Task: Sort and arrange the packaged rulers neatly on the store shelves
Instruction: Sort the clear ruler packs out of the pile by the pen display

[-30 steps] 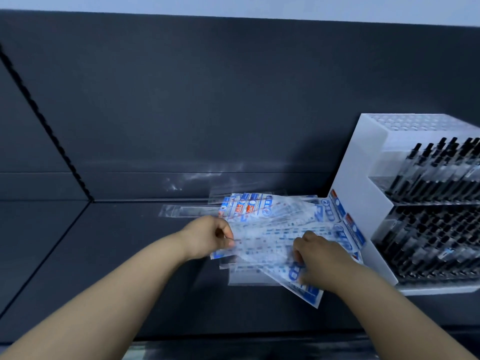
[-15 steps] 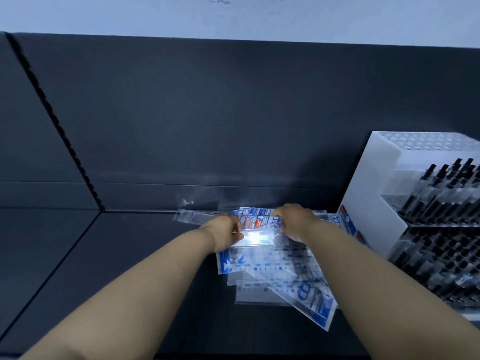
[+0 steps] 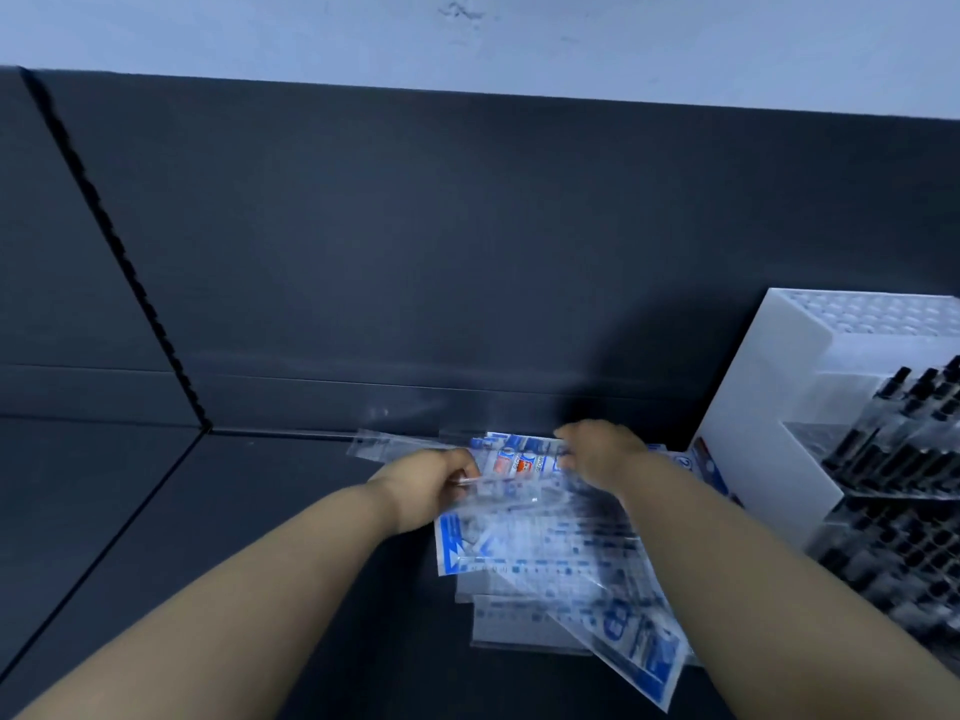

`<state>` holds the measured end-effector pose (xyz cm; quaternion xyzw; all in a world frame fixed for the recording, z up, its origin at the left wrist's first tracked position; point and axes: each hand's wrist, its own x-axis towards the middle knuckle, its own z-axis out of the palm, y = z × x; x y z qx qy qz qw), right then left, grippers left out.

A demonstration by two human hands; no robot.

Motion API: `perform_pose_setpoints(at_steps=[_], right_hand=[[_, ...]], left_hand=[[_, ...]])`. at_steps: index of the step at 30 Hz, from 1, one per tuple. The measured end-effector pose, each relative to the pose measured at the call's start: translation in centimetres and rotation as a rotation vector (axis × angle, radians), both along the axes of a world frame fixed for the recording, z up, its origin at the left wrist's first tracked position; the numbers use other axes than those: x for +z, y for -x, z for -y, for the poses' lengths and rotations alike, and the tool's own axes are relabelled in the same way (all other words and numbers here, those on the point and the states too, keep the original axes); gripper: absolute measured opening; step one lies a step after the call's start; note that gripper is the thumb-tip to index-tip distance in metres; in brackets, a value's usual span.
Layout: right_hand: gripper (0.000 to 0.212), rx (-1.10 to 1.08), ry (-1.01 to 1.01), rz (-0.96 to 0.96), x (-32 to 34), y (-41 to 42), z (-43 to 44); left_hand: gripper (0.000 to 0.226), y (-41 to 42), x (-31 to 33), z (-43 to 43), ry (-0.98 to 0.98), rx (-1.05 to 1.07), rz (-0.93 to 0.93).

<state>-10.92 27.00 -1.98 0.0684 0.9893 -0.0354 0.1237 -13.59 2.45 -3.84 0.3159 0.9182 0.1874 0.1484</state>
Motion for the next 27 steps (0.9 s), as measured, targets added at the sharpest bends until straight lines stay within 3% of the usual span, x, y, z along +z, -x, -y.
perform_pose_setpoints(at_steps=[4, 7, 12, 15, 17, 18, 20, 22, 24, 27], right_hand=[[0.023, 0.188, -0.222, -0.175, -0.3, 0.2, 0.7], [0.024, 0.258, -0.304, -0.331, -0.1, -0.1, 0.8], [0.03, 0.282, -0.239, -0.402, 0.8, -1.2, 1.4], [0.035, 0.434, -0.227, -0.369, 1.3, -2.8, 2.8], [0.025, 0.502, -0.114, -0.345, 1.5, -3.8, 3.9], [0.032, 0.474, -0.015, -0.326, 1.7, -4.1, 4.5], [0.049, 0.303, 0.188, -0.249, 2.0, -3.7, 5.5], [0.042, 0.184, 0.314, -0.224, 1.7, -2.3, 6.5], [0.025, 0.137, 0.328, -0.191, 0.8, -0.6, 7.8], [0.044, 0.089, 0.237, -0.015, -0.4, 1.0, 9.8]], left_hand=[[0.018, 0.0, 0.3, 0.9, -0.002, -0.005, -0.026], [0.018, 0.1, 0.6, 1.6, 0.019, -0.023, -0.083], [0.013, -0.3, 0.4, 3.4, -0.054, -0.135, -0.483], [0.012, -0.3, 0.3, 3.8, -0.063, -0.191, -0.631], [0.007, -0.6, 0.6, 3.8, 0.019, -0.26, -0.596], [0.013, -0.9, 0.8, 4.1, 0.103, -0.244, -0.534], [0.02, -1.1, 0.8, 5.0, 0.257, -0.183, -0.421], [0.03, -1.2, 0.8, 6.2, 0.271, -0.116, -0.349], [0.036, -1.3, 0.8, 7.5, 0.274, -0.074, -0.311], [0.027, -1.8, 0.9, 8.7, 0.29, -0.067, -0.33]])
